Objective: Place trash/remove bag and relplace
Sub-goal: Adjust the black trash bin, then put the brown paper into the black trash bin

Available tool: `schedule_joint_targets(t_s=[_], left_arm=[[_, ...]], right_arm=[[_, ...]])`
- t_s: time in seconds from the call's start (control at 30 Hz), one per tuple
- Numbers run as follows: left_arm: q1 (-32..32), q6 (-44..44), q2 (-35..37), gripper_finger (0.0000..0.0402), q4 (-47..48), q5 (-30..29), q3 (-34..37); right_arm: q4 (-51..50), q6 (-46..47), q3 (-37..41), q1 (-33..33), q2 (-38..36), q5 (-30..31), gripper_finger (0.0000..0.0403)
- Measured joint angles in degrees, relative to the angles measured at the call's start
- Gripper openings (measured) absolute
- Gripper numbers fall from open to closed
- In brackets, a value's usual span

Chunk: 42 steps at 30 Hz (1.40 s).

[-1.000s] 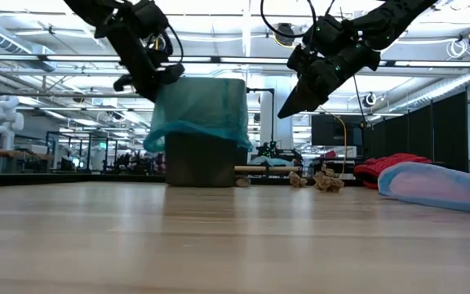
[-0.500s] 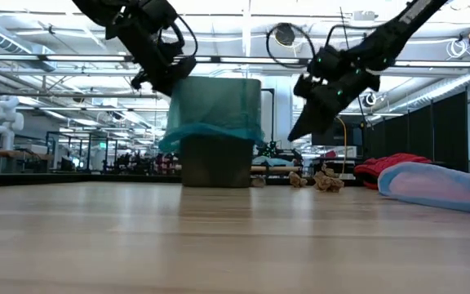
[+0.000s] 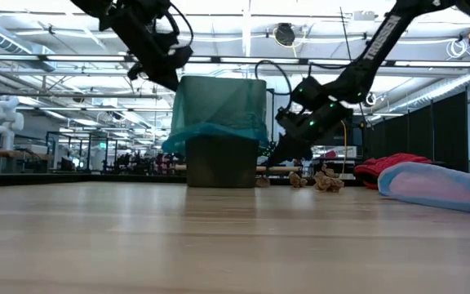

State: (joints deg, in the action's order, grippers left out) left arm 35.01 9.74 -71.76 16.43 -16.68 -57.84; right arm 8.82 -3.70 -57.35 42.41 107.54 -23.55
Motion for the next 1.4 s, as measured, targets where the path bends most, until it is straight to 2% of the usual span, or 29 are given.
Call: schedule_joint_targets(t_s=[0.17,0.33,0.47,0.7,1.03,1.17,1.4], left_arm=[[-0.57,-0.08,3.56,0.0,0.57,-0.08,-0.02],[-1.46,-0.17,5.61,0.0,1.55,-0.1,-0.07],[-2.0,-0.17,6.11,0.0,2.71,-0.19,-0.07],[-3.04,-1.13,6.11,0.0,2.75,-0.34,-0.07],[-4.7,-1.18,6.28,0.0,3.78,-0.62,-0.07],[-5.03,-1.2,6.28,0.0,3.88,-0.64,-0.07],[-5.08,-1.32,6.28,0.0,4.43,-0.71,-0.07]], right_arm=[[-0.7,0.43,-3.38,-0.02,4.27,-0.13,0.0119],[-0.91,2.95,-5.03,0.02,6.62,0.66,0.0124],[-0.19,3.38,-5.13,0.16,6.56,2.92,0.0099],[-0.39,3.72,-5.13,0.53,6.56,4.15,0.0008],[-1.85,1.73,-5.11,0.33,6.12,4.3,0.0001],[-3.47,1.06,-5.11,-0.47,6.12,7.03,0.0031],[-2.63,0.83,-5.11,-1.36,6.1,11.93,0.0144]])
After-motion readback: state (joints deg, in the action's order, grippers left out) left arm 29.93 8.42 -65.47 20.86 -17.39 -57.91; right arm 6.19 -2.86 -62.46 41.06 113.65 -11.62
